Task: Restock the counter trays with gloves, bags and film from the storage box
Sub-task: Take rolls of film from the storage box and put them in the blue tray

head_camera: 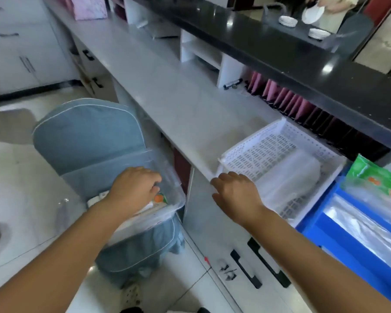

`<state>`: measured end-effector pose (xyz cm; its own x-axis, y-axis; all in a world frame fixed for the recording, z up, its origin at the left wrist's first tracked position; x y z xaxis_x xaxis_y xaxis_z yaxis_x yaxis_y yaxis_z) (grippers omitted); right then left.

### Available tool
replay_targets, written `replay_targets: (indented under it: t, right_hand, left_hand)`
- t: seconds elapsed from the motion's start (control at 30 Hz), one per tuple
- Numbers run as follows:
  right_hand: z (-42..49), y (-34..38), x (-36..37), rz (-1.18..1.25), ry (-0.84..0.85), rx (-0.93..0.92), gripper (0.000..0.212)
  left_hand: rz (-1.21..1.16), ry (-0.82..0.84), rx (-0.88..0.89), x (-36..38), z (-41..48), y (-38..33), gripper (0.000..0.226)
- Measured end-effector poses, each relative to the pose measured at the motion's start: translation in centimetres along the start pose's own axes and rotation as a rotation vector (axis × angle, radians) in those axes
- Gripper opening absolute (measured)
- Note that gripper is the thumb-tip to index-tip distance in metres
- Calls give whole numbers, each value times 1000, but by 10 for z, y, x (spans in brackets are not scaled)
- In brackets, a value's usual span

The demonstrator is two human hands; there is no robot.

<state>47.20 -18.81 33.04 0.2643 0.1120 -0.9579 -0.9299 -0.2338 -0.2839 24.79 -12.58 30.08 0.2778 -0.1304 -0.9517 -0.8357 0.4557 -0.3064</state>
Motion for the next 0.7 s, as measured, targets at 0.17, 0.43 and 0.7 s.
replay_targets:
  t: [0.17,0.43,0.7]
  right_hand:
    - [90,90,9,55,46,-117,16]
    - [169,177,62,161,238,-155,23]
    - [200,199,163,207,531,-178,29]
  left_hand:
    - [74,18,-162,-13,-32,132,21]
    - [-63,96,-347,9,-65,257,29]
    - [-181,207,-474,61,-64,294,25]
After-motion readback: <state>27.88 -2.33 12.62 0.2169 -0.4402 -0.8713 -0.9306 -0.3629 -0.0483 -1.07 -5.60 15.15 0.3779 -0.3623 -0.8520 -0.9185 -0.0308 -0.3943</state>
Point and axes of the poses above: each hand's wrist, its own z-axis towards the middle knuckle, its own x-axis out of the palm, y = z × x, the point moved 2 cm from there along z, towards the middle knuckle, and after that the axes turned 11 degrees about -z, right-handed, at the moved point
